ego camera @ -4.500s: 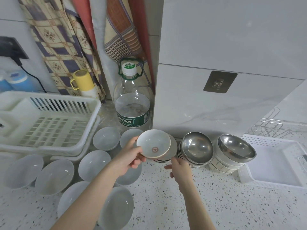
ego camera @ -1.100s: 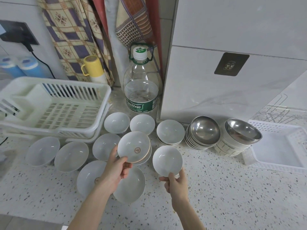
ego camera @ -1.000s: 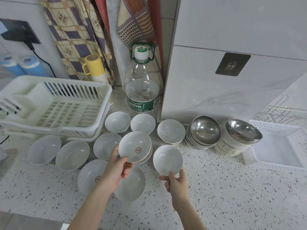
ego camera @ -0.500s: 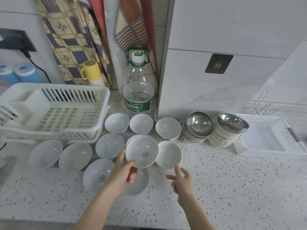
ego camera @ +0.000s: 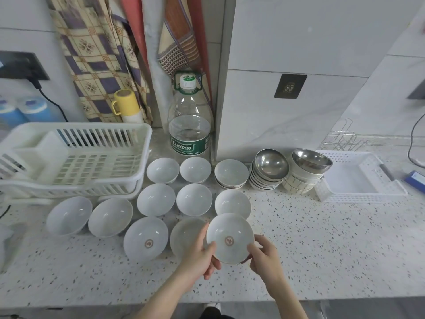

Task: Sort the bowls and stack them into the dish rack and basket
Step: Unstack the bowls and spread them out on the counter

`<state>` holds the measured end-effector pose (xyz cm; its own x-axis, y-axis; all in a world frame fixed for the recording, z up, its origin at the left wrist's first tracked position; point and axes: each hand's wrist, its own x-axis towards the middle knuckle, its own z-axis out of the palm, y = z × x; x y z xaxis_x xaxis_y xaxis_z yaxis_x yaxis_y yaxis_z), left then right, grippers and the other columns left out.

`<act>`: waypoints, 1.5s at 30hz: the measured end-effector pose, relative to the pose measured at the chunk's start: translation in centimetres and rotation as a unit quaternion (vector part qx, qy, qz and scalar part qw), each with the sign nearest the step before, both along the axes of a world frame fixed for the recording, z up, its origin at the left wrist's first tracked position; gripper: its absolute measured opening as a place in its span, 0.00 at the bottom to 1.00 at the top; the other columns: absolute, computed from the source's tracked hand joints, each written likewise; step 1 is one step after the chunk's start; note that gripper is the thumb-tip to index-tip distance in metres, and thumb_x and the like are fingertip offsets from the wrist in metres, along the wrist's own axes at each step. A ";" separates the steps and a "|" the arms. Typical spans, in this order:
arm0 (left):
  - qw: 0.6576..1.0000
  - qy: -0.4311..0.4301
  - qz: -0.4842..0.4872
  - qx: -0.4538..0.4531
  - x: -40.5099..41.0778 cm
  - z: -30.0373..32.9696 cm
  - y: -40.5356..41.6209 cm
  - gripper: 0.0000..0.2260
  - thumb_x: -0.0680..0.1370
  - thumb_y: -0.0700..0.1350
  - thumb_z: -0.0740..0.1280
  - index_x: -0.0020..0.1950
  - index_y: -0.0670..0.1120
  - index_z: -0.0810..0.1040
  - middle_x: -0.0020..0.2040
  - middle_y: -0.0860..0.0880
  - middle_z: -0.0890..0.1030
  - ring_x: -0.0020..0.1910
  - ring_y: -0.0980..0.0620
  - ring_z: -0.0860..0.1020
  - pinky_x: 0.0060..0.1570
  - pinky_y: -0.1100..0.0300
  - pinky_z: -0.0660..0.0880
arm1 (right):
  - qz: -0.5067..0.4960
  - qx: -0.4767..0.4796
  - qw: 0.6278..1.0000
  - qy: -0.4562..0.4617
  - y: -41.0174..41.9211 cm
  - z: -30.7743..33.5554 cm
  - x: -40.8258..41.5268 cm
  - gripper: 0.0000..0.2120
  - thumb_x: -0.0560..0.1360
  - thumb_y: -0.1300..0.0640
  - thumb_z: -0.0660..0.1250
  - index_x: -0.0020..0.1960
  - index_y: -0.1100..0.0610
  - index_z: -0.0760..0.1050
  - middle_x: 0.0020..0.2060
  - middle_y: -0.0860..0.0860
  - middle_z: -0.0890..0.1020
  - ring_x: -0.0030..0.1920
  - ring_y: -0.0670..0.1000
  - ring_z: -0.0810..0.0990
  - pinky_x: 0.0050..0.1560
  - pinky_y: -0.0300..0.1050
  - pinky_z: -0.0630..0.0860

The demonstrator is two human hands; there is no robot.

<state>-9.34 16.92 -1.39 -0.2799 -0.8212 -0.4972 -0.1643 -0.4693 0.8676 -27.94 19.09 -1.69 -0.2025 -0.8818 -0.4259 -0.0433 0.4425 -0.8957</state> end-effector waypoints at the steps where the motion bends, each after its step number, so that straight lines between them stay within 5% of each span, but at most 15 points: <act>1: 1.000 0.001 0.000 -0.003 -0.2 -0.1 0.1 0.24 0.84 0.46 0.58 0.76 0.65 0.56 0.28 0.47 0.80 0.22 0.54 0.71 0.22 0.62 0.68 | 0.002 0.003 1.000 0.020 0.2 0.0 0.0 0.09 0.76 0.64 0.61 0.50 0.56 0.78 0.27 0.57 0.81 0.21 0.48 0.64 0.23 0.39 0.61; 6: 1.000 0.000 -0.018 -0.003 -1.1 -0.5 0.3 0.30 0.79 0.53 0.67 0.75 0.65 0.54 0.33 0.50 0.81 0.28 0.54 0.76 0.25 0.62 0.70 | -0.010 0.018 0.998 0.064 0.9 -0.4 -0.6 0.09 0.75 0.64 0.60 0.49 0.56 0.79 0.28 0.57 0.83 0.22 0.47 0.65 0.23 0.39 0.63; 11: 0.992 -0.042 -0.110 -0.047 -1.4 -0.5 0.9 0.40 0.71 0.54 0.73 0.56 0.83 0.43 0.45 0.54 0.83 0.32 0.59 0.80 0.28 0.64 0.72 | -0.001 0.016 0.994 0.107 1.3 -0.9 -1.2 0.07 0.75 0.64 0.61 0.47 0.57 0.77 0.26 0.55 0.83 0.23 0.48 0.70 0.23 0.39 0.65; 15: 0.982 -0.066 -0.156 -0.089 -1.9 -0.7 0.6 0.44 0.69 0.47 0.75 0.72 0.71 0.50 0.57 0.53 0.78 0.41 0.57 0.82 0.33 0.52 0.82 | 0.017 0.028 0.990 0.135 1.7 -1.1 -1.3 0.07 0.75 0.63 0.61 0.47 0.56 0.77 0.26 0.53 0.83 0.22 0.43 0.76 0.22 0.35 0.66; 24: 0.939 -0.239 -0.205 -0.139 -1.9 -1.0 0.6 0.46 0.69 0.54 0.74 0.76 0.61 0.45 0.41 0.57 0.76 0.35 0.57 0.77 0.29 0.59 0.78 | 0.047 0.075 0.985 0.150 1.9 -2.0 -1.3 0.07 0.76 0.60 0.60 0.49 0.53 0.76 0.29 0.52 0.85 0.22 0.43 0.73 0.29 0.40 0.70; 29: 0.920 -0.296 -0.215 -0.142 -2.0 -1.0 0.4 0.46 0.70 0.54 0.74 0.77 0.57 0.45 0.42 0.54 0.77 0.36 0.54 0.78 0.35 0.58 0.77 | 0.065 0.087 0.983 0.149 1.3 -2.3 -1.2 0.09 0.75 0.62 0.59 0.49 0.54 0.76 0.29 0.53 0.85 0.30 0.53 0.80 0.31 0.43 0.72; 34: 0.904 -0.340 -0.221 -0.135 -1.9 -1.3 0.2 0.47 0.72 0.56 0.73 0.79 0.54 0.43 0.47 0.50 0.81 0.44 0.52 0.81 0.40 0.59 0.75 | 0.078 0.114 0.983 0.124 0.8 -2.7 -1.0 0.11 0.74 0.63 0.57 0.49 0.53 0.75 0.30 0.54 0.85 0.21 0.45 0.69 0.26 0.39 0.67; 41: 0.891 -0.369 -0.225 -0.142 -2.1 -1.4 0.0 0.47 0.72 0.56 0.73 0.78 0.53 0.42 0.52 0.50 0.82 0.48 0.50 0.82 0.46 0.53 0.80 | 0.083 0.127 0.984 0.098 0.3 -2.5 -1.1 0.13 0.75 0.64 0.55 0.52 0.54 0.76 0.31 0.55 0.85 0.21 0.47 0.68 0.26 0.38 0.66; 45: 0.885 -0.379 -0.237 -0.131 -2.1 -1.0 -0.4 0.41 0.71 0.57 0.70 0.76 0.55 0.49 0.48 0.50 0.81 0.46 0.48 0.83 0.42 0.55 0.78 | 0.113 0.177 0.972 0.107 0.1 -1.7 -1.7 0.15 0.78 0.57 0.57 0.63 0.56 0.72 0.34 0.53 0.86 0.20 0.47 0.69 0.21 0.35 0.62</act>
